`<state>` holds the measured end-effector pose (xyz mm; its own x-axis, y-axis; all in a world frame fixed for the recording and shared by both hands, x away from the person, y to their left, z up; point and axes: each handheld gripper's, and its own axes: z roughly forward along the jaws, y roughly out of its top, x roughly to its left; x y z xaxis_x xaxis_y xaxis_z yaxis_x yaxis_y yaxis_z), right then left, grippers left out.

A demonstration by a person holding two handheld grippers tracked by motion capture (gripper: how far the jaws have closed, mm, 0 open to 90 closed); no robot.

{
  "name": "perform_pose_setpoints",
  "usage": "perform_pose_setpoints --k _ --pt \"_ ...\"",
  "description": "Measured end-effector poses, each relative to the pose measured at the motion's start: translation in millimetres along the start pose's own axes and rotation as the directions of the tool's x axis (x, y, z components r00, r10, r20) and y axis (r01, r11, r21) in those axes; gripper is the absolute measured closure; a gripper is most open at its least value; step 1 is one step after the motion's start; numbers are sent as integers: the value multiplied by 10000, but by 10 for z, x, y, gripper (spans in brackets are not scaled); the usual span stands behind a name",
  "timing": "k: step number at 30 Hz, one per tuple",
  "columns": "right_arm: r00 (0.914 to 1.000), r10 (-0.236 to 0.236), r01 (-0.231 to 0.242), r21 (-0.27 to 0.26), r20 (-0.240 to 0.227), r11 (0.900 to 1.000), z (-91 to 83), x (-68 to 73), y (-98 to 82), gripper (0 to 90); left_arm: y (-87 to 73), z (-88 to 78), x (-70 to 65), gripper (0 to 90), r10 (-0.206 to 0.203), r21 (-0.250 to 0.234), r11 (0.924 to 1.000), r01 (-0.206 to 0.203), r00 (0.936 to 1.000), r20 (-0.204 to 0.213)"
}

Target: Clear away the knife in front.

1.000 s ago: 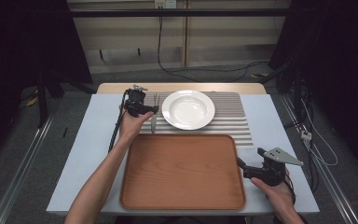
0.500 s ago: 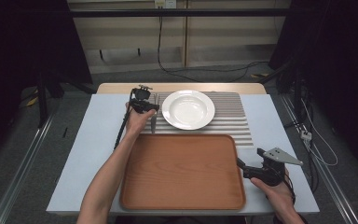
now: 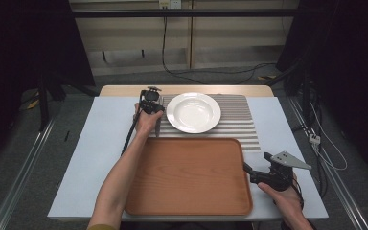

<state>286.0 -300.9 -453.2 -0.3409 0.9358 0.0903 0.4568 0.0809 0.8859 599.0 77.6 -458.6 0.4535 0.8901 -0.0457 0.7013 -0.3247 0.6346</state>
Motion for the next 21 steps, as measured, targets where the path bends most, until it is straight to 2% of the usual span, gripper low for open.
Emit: perform_pose_setpoints --k 5,9,11,14,18,21 --pt "10000 -36 36 -5 -10 10000 -4 1 -1 87 19 0 -46 747 -68 164 9998 70 9999 -126" --pt "10000 -31 31 -6 -17 10000 -8 4 0 87 55 6 -22 755 -270 408 9988 269 9996 4" --pt "10000 -39 39 -4 -17 10000 -10 5 -1 87 75 6 -22 758 -209 568 9982 208 9998 10" --pt "10000 -49 49 -27 -25 10000 -13 4 -3 87 94 8 -27 769 -344 707 9969 346 9994 -33" --pt "10000 1 -1 -31 -24 10000 -17 0 -5 87 107 17 -24 786 -492 730 9962 480 9987 150" --pt "10000 4 -4 -21 -45 10000 -13 -3 -5 88 128 20 -47 800 -153 887 9959 152 9999 10"
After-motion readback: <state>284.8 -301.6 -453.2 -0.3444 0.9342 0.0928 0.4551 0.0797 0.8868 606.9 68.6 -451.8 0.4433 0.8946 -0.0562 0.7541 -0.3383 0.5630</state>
